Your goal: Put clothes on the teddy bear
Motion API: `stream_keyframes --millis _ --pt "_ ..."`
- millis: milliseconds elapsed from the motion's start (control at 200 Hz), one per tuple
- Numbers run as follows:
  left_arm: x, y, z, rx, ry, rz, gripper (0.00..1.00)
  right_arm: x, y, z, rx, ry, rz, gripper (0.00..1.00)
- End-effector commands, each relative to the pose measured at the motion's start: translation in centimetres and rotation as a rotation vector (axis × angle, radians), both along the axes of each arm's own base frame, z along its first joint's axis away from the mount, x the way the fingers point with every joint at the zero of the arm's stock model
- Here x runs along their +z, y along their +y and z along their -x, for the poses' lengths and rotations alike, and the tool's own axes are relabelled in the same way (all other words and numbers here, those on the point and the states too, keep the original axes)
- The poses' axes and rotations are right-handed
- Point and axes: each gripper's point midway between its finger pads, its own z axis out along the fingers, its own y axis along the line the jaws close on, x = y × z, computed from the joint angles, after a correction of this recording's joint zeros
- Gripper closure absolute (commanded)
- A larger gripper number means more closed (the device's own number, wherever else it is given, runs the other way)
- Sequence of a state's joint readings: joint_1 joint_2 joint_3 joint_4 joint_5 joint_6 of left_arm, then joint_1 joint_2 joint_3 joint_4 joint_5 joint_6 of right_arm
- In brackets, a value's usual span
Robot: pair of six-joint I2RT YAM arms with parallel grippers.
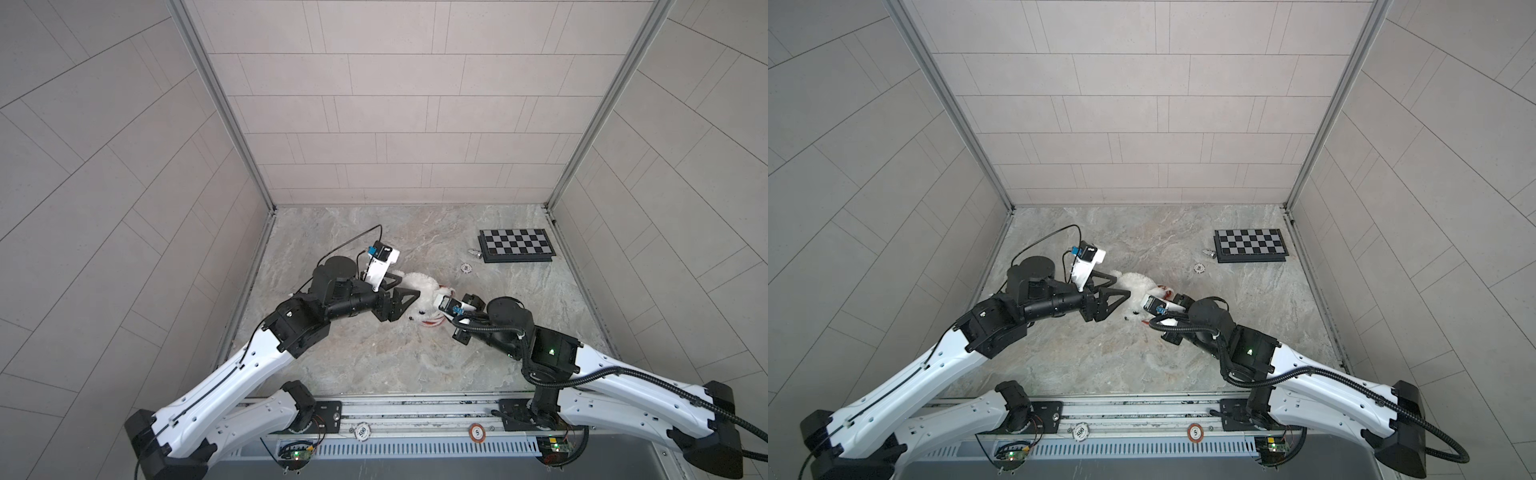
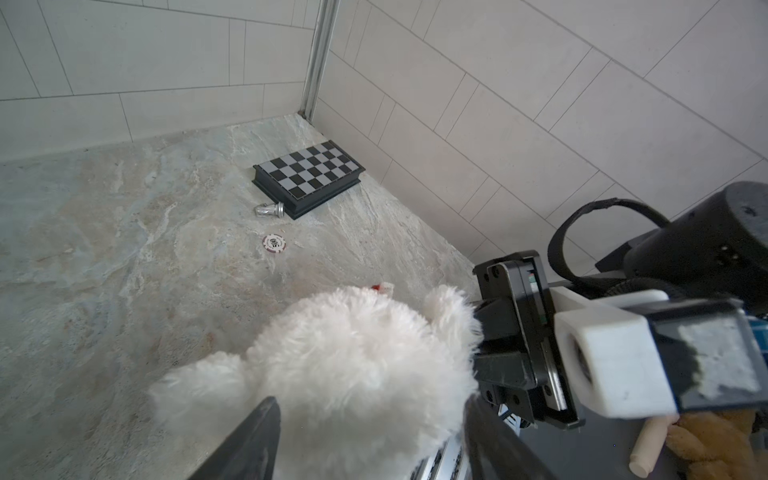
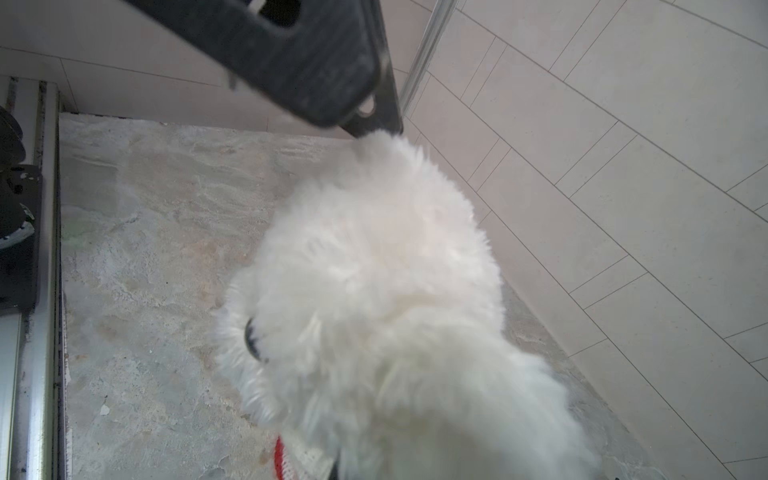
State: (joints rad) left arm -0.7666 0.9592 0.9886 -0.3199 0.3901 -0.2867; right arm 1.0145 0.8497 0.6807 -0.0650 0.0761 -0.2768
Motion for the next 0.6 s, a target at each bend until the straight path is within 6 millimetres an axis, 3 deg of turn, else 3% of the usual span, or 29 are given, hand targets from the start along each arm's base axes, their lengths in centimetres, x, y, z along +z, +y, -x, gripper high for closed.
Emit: stream_keyframes --millis 0,110,185,345,491,536,596 --pt "-1.7 -0.3 -0.1 0.006 0.019 -0.061 0.27 2.0 0.4 -0.1 0.003 -0.029 -0.045 1.0" --pt "-2.2 -1.5 0.1 -0.025 0.037 -0.04 0.27 2.0 0.8 0.2 0.026 -0.022 -0.056 1.0" --pt "-2.9 -2.2 0.0 -0.036 0.057 -0.043 0.34 2.0 1.1 0.2 0.036 -0.018 -0.055 1.0" --pt "-4.3 -3.0 -0.4 -0.029 0.097 -0.038 0.66 2.1 1.3 0.1 0.035 -0.009 -0.049 1.0" --pt "-5.2 -1.4 -2.0 0.08 0.104 -0.037 0.99 2.1 0.7 0.0 0.007 -0.003 -0.058 1.0" --pt "-5.4 -0.6 -2.9 0.119 0.123 -0.007 1.0 2.0 0.4 0.0 -0.012 0.006 -0.061 0.92" --pt "-5.7 0.7 -4.0 0.177 0.153 0.053 1.0 1.7 -0.3 -0.1 -0.039 0.025 -0.07 0.74"
